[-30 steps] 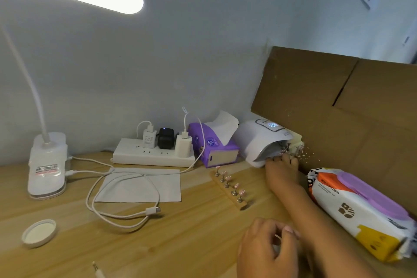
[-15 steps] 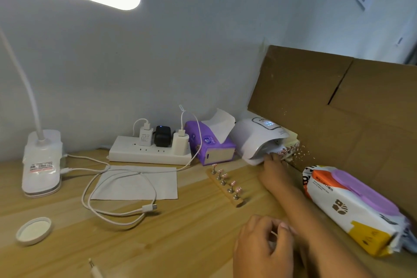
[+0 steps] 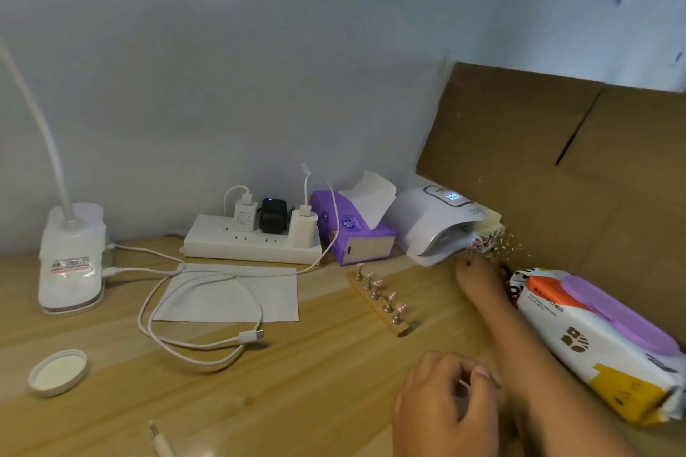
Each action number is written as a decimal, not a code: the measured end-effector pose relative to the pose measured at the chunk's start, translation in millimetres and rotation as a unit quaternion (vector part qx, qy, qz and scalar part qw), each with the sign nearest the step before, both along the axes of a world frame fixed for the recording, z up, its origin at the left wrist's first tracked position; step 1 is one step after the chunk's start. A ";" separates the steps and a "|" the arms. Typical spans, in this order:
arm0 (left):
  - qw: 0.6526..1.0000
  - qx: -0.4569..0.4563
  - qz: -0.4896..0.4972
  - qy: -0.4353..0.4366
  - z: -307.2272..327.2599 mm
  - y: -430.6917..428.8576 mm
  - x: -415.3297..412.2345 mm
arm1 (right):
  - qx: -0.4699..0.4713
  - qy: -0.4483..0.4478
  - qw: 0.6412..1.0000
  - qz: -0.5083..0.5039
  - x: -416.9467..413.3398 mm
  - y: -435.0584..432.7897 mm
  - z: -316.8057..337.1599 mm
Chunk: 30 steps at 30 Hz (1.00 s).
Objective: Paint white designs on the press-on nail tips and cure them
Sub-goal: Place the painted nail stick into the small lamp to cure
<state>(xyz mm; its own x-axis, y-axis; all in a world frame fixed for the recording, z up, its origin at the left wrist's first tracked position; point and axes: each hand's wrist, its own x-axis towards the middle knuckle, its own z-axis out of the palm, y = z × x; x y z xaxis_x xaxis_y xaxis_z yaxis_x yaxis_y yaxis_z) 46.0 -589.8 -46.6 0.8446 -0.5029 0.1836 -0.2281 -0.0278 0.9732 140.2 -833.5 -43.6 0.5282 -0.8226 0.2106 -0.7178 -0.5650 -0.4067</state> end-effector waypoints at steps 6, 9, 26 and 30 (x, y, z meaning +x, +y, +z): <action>1.000 0.006 0.002 -0.006 -1.6 0.9 -0.9 | 0.039 0.018 0.999 -0.026 7.5 -1.9 3.5; 1.000 0.004 -0.001 -0.009 -2.3 1.1 -1.1 | 0.023 0.061 0.996 -0.064 10.3 5.2 4.3; 0.998 -0.048 0.014 0.038 -1.2 0.0 -2.1 | 0.148 0.088 0.936 0.308 -55.2 71.1 30.7; 0.997 -0.053 0.016 0.047 0.5 0.7 0.4 | 0.188 0.169 0.900 0.356 -54.7 97.1 38.3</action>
